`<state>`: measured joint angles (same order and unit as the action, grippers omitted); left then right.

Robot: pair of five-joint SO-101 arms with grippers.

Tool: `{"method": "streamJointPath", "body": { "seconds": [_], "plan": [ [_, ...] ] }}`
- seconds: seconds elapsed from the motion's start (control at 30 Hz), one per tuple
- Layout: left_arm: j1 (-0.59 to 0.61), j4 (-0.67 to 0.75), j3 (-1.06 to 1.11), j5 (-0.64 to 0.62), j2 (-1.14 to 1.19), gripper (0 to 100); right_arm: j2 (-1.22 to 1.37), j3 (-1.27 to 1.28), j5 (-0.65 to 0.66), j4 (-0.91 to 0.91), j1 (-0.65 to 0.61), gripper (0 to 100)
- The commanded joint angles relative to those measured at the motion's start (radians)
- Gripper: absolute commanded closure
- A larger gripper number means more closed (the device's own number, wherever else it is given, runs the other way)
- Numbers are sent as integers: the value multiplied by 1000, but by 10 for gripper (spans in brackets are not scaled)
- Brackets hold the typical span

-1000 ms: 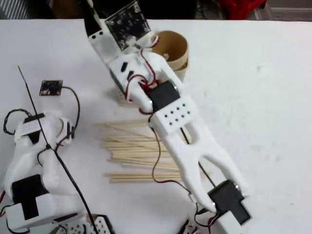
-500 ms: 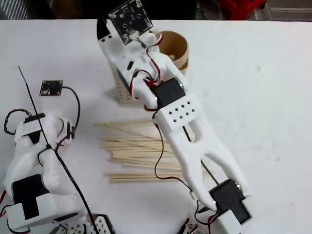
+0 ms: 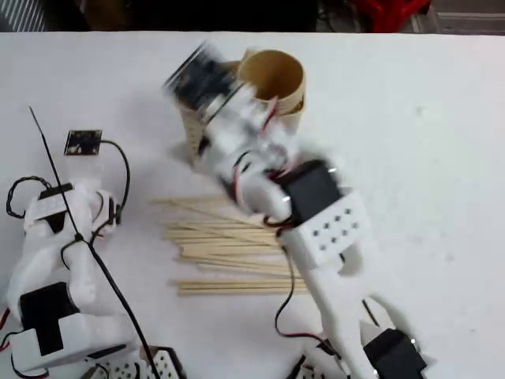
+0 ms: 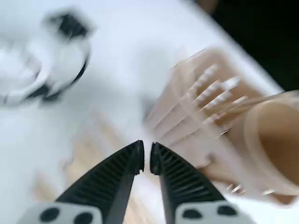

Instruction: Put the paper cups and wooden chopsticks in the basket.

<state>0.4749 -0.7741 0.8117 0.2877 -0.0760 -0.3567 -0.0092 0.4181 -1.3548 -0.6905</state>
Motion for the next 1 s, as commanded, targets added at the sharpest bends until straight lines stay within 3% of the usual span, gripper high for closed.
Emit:
{"method": "streamJointPath", "body": {
  "seconds": [0.0, 0.23, 0.37, 0.7, 0.87, 0.97],
  "plan": [
    [4, 17, -5, 5, -2, 849, 13, 132, 91, -19, -44, 871],
    [4, 17, -5, 5, -2, 849, 176, 525, 227, 383, -44, 844],
    [4, 17, -5, 5, -2, 849, 311, 614, 239, 582, -42, 843],
    [4, 17, -3, 8, -2, 849, 447, 571, 232, 644, -15, 851],
    [4, 17, -3, 9, -2, 849, 447, 572, 232, 638, 10, 957],
    [4, 17, -3, 8, -2, 849, 444, 569, 232, 616, 10, 971]
  ]
}}
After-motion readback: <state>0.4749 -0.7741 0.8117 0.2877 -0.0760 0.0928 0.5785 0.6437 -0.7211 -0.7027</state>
